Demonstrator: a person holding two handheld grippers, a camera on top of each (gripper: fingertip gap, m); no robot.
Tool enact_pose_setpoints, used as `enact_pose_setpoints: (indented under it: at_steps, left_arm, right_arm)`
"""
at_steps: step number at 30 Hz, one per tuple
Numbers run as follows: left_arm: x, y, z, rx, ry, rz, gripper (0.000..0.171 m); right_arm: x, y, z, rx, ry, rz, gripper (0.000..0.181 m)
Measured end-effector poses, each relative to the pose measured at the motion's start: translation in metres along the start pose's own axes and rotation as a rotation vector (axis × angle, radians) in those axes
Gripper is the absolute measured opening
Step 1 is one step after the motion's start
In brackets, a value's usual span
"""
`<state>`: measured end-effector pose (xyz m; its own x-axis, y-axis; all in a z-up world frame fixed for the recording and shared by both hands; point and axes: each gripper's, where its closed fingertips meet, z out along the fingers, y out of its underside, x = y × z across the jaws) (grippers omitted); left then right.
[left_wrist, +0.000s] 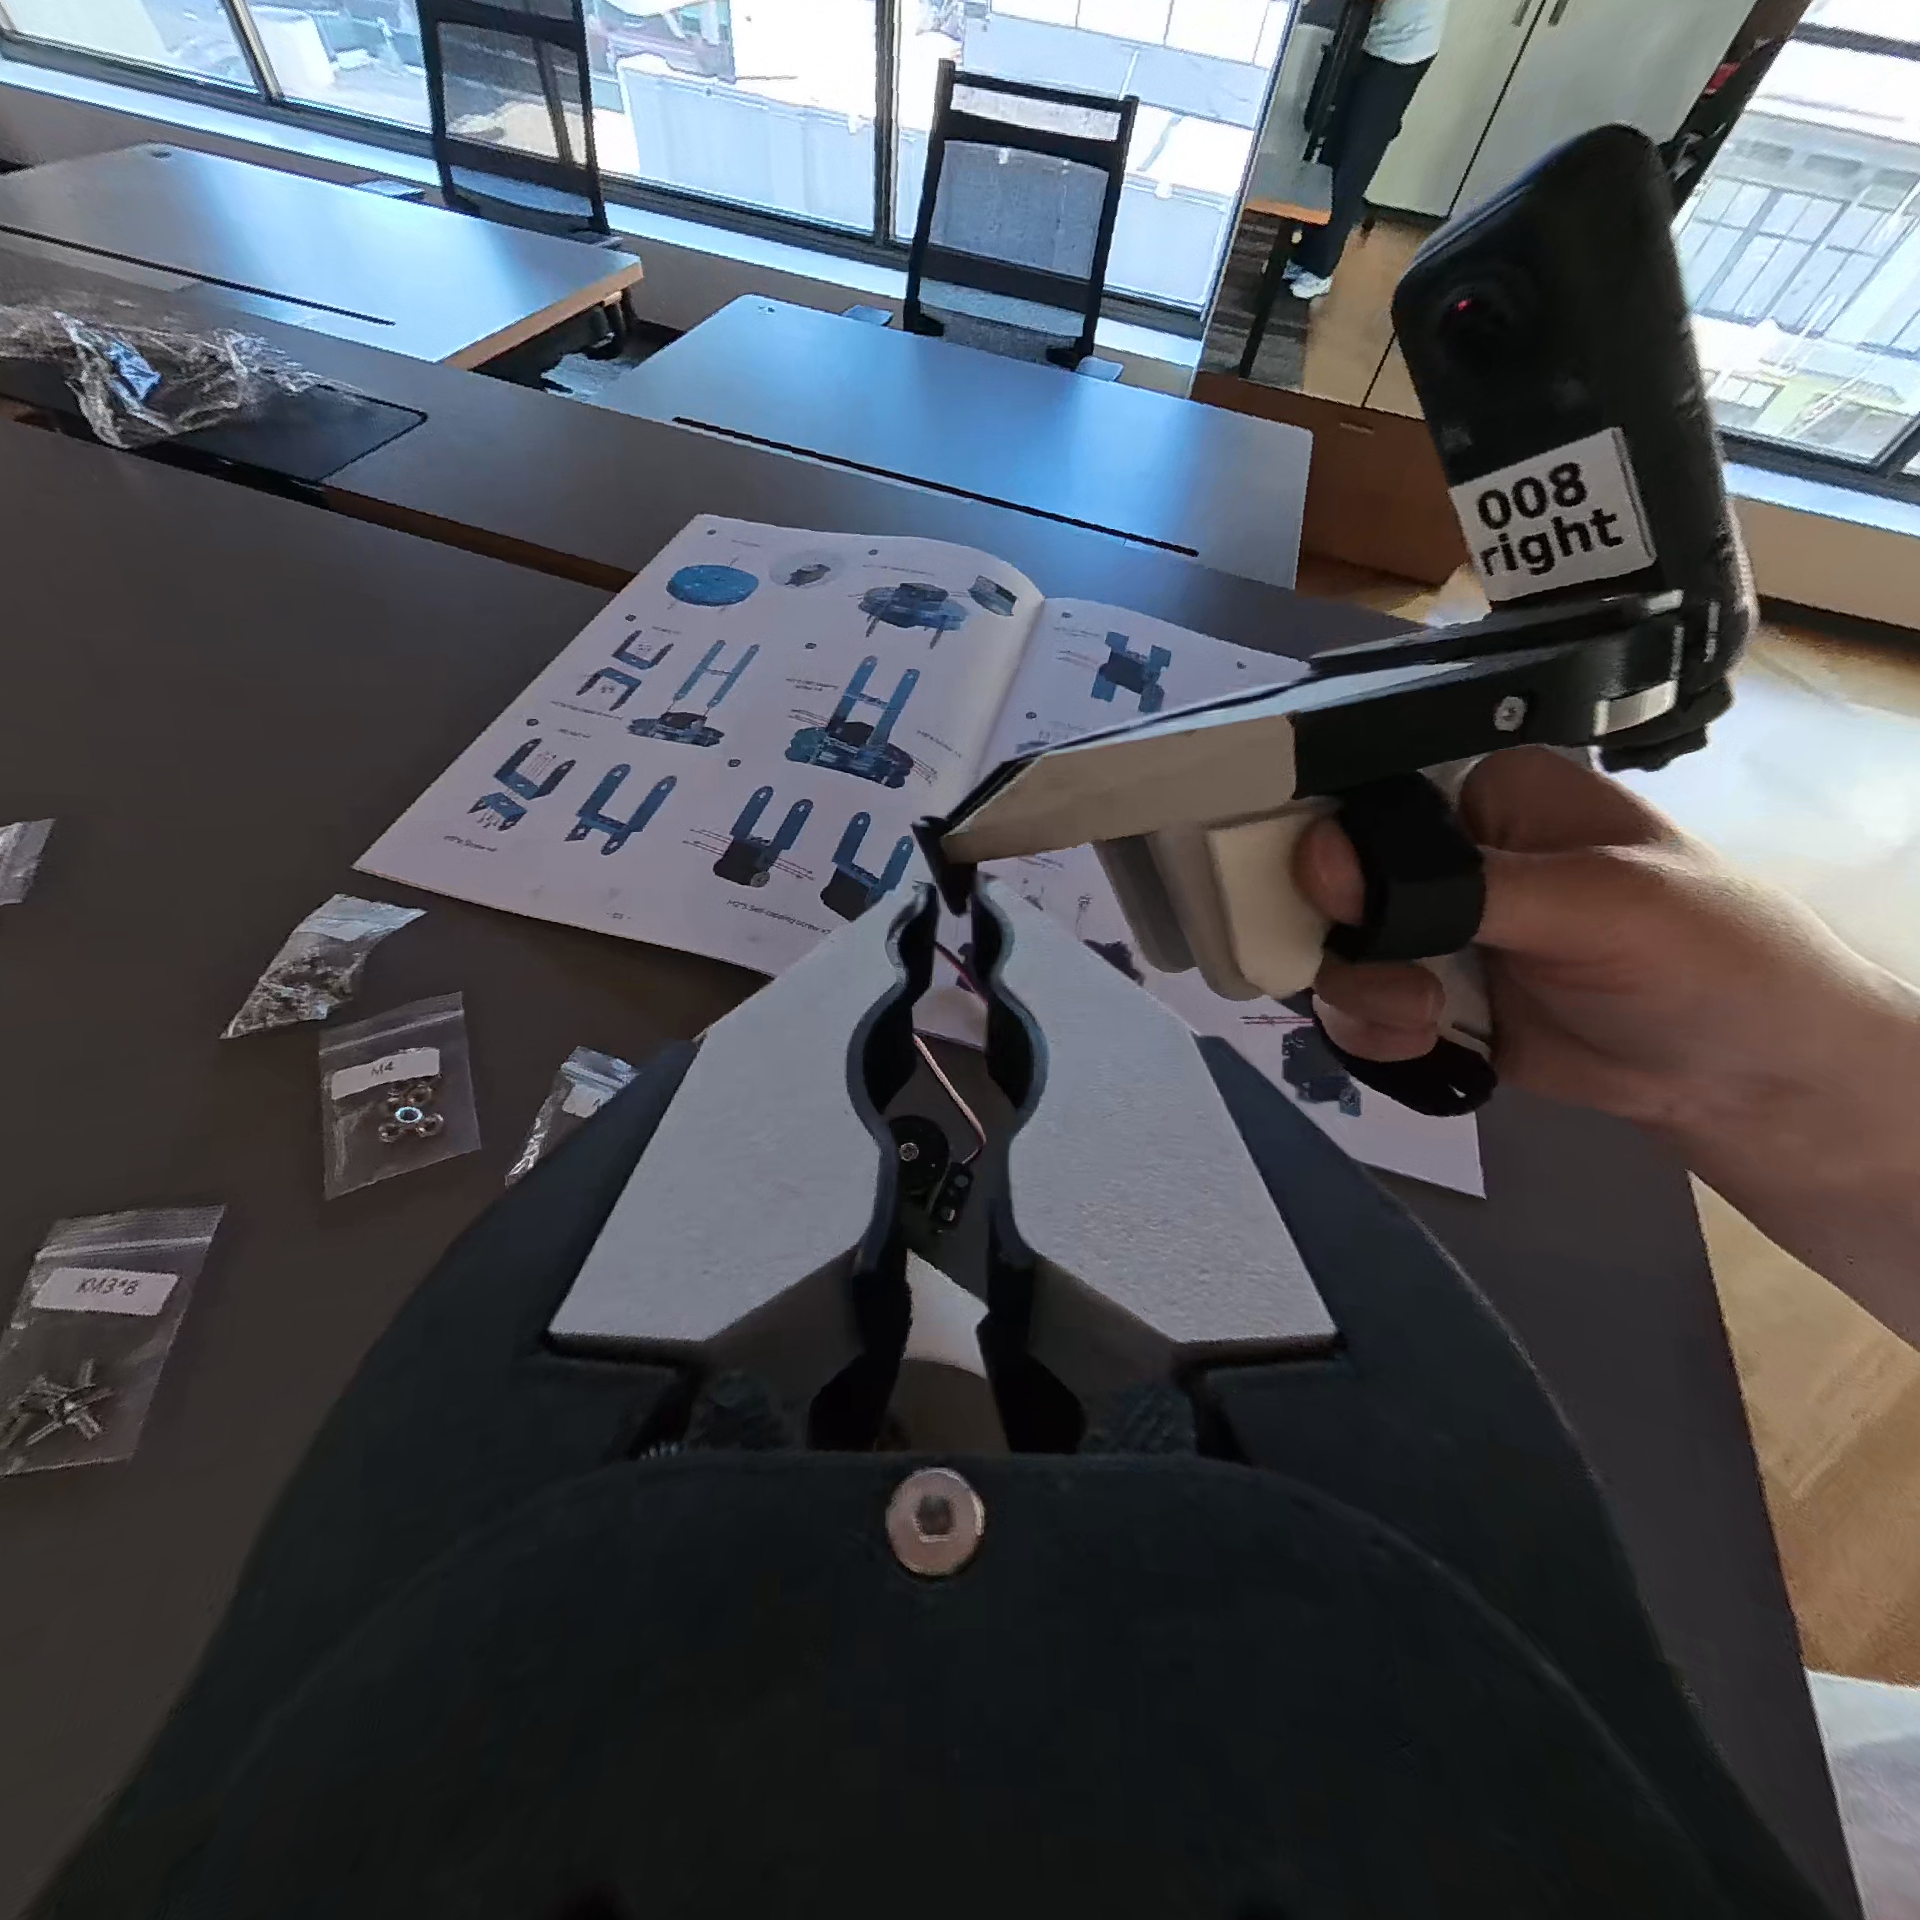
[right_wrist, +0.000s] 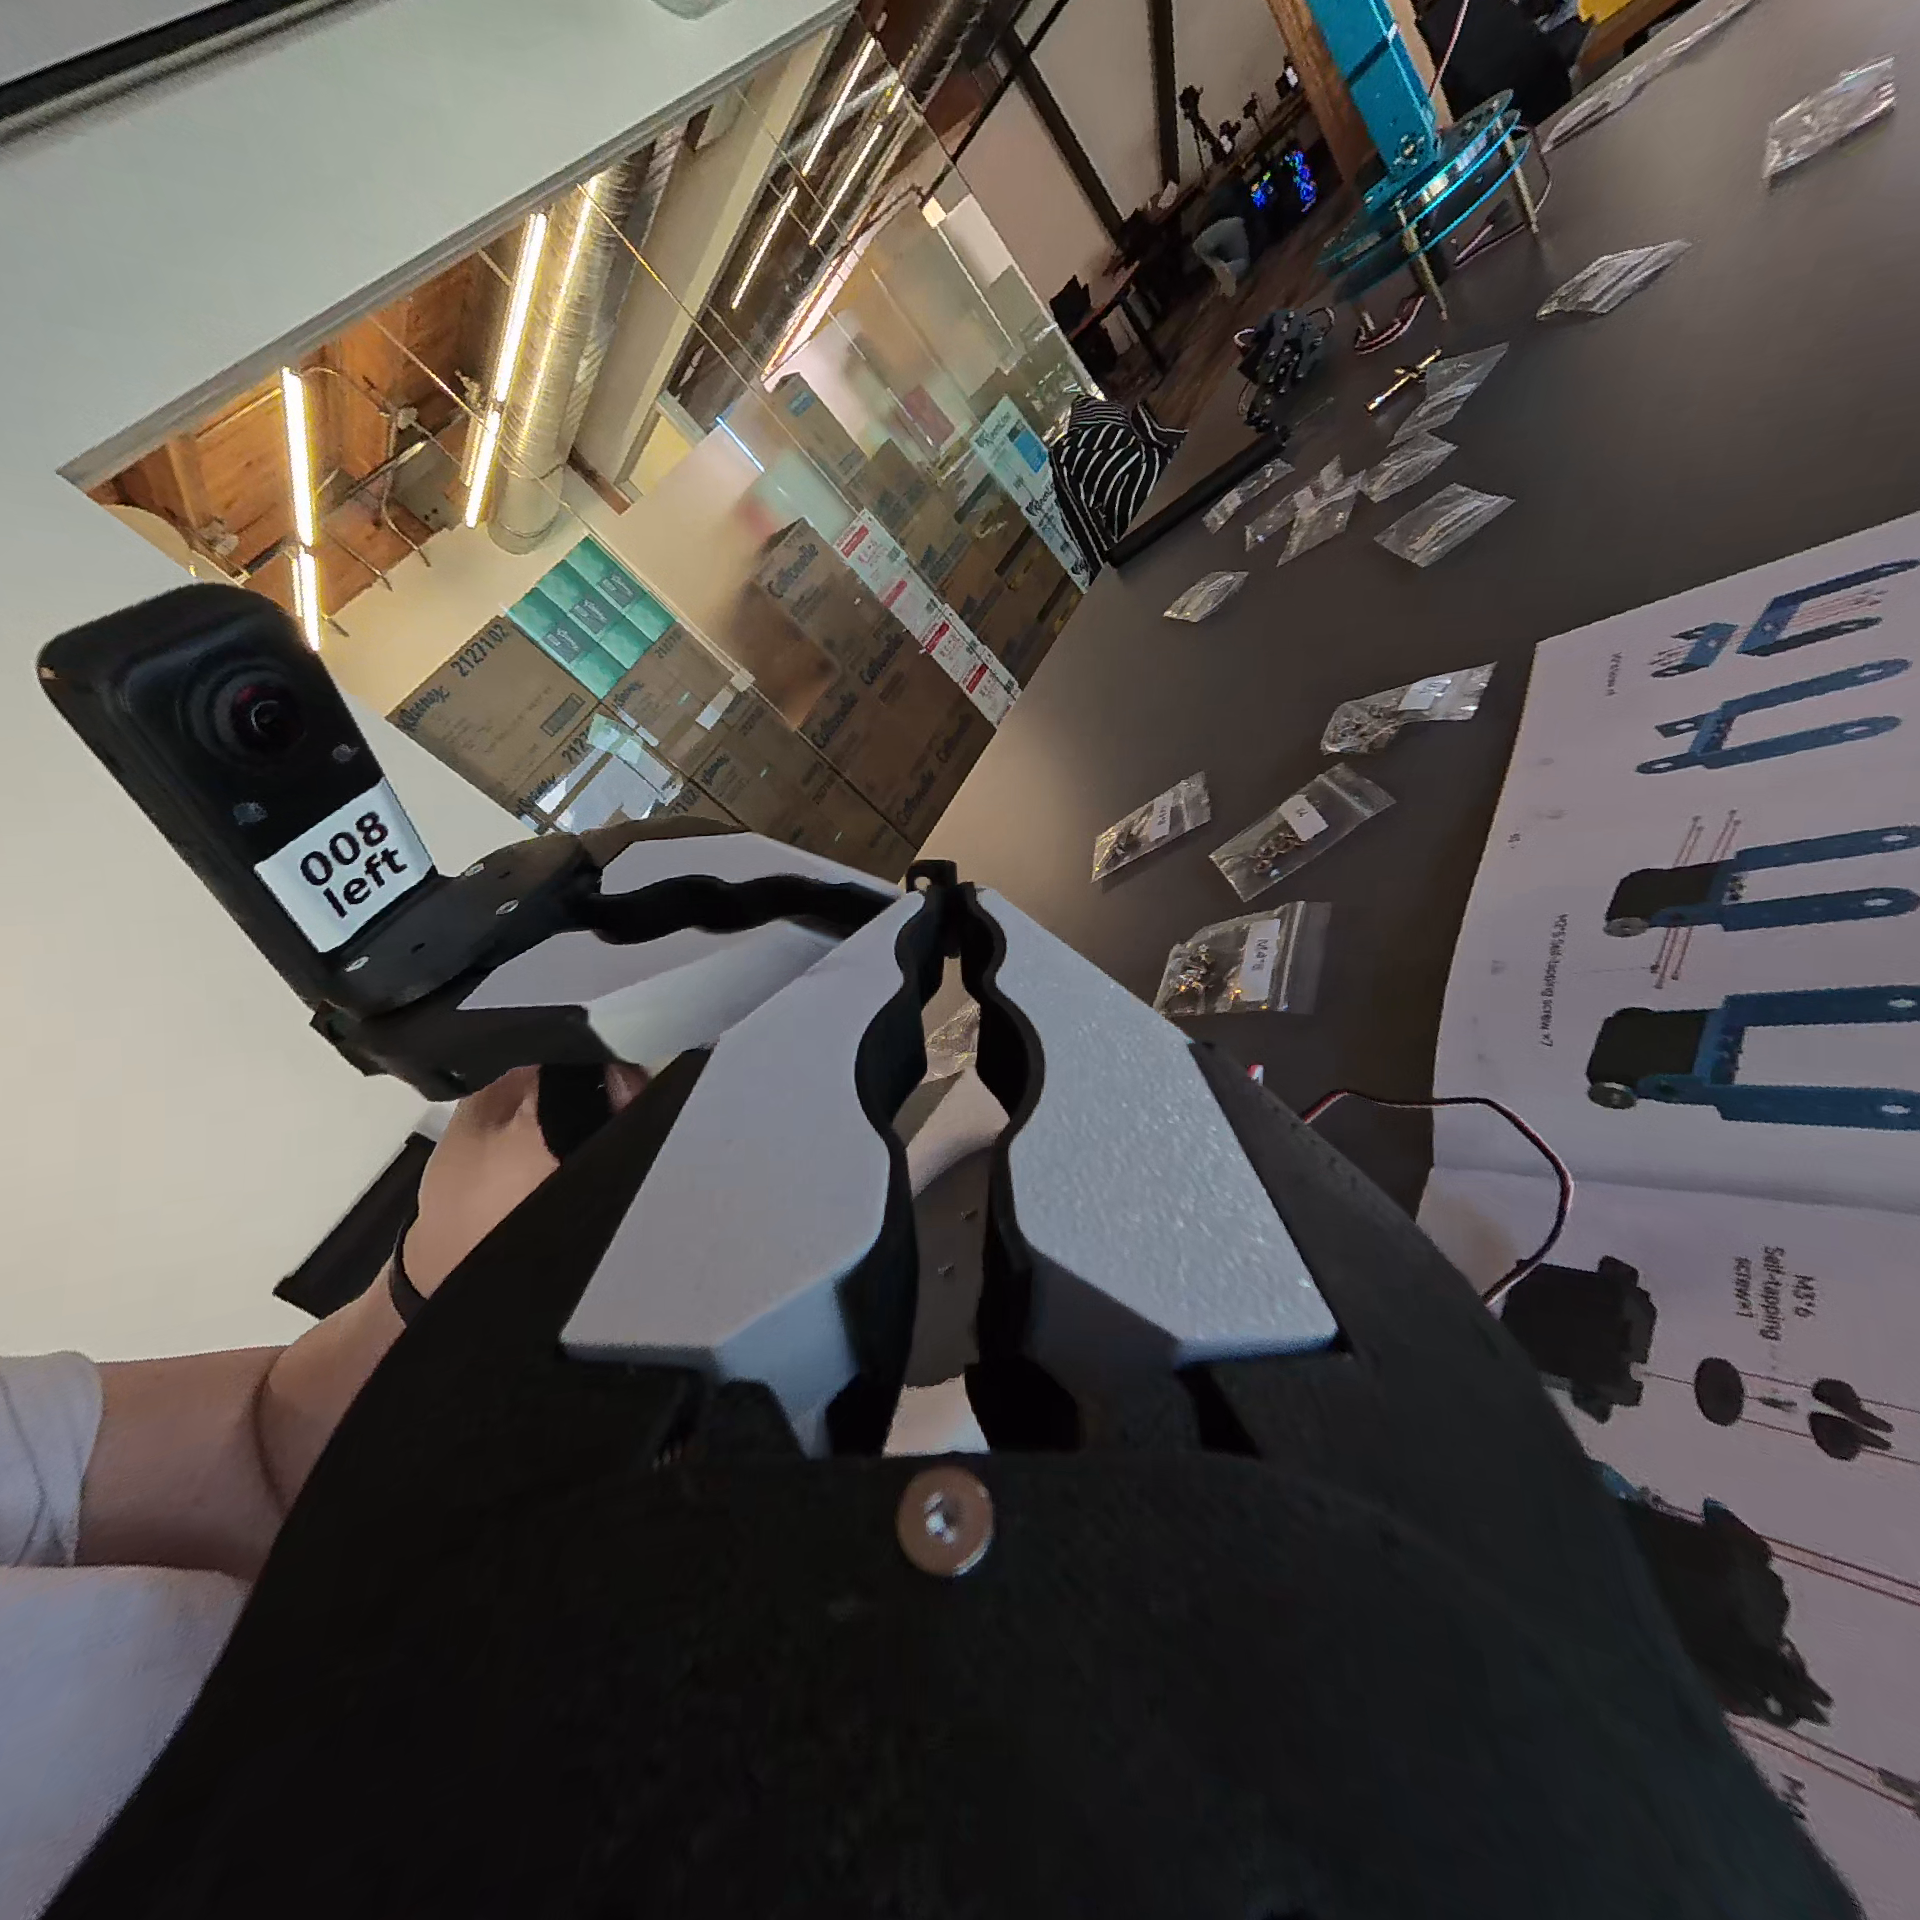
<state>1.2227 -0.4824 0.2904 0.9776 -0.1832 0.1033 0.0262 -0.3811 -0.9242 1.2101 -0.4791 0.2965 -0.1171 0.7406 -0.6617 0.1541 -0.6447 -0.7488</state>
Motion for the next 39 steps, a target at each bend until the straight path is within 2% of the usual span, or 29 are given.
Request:
enact_pose_setpoints:
  at_steps: [6, 9, 11, 13, 16, 20, 28, 39]
  left_arm:
    - [-0.004, 0.006, -0.001, -0.042, -0.017, 0.028, 0.000]
    - [-0.004, 0.016, -0.003, -0.122, 0.062, 0.051, 0.000]
    - [-0.004, 0.032, -0.005, -0.252, 0.148, 0.075, 0.000]
    - [-0.002, 0.053, -0.008, -0.420, 0.249, 0.138, 0.000]
    - [-0.010, 0.071, -0.008, -0.580, 0.264, 0.258, 0.000]
    - [-0.005, 0.072, -0.004, -0.640, 0.287, 0.302, 0.000]
    - [-0.009, 0.085, 0.001, -0.727, 0.279, 0.348, 0.000]
    - [-0.010, 0.085, 0.003, -0.770, 0.269, 0.409, 0.000]
  right_arm:
    - [0.000, 0.007, 0.000, -0.003, 0.003, -0.015, 0.000]
    - [-0.001, 0.009, -0.004, -0.008, -0.018, -0.038, 0.020]
    - [0.005, 0.007, -0.015, 0.035, 0.007, -0.086, 0.022]
    - [0.020, 0.004, -0.031, 0.106, 0.099, -0.172, 0.021]
    - [0.027, 0.002, -0.053, 0.220, 0.220, -0.303, 0.019]
    - [0.025, 0.001, -0.072, 0.332, 0.340, -0.497, 0.015]
    - [0.024, 0.003, -0.069, 0.319, 0.302, -0.495, 0.016]
    - [0.025, 0.007, -0.065, 0.288, 0.292, -0.496, 0.016]
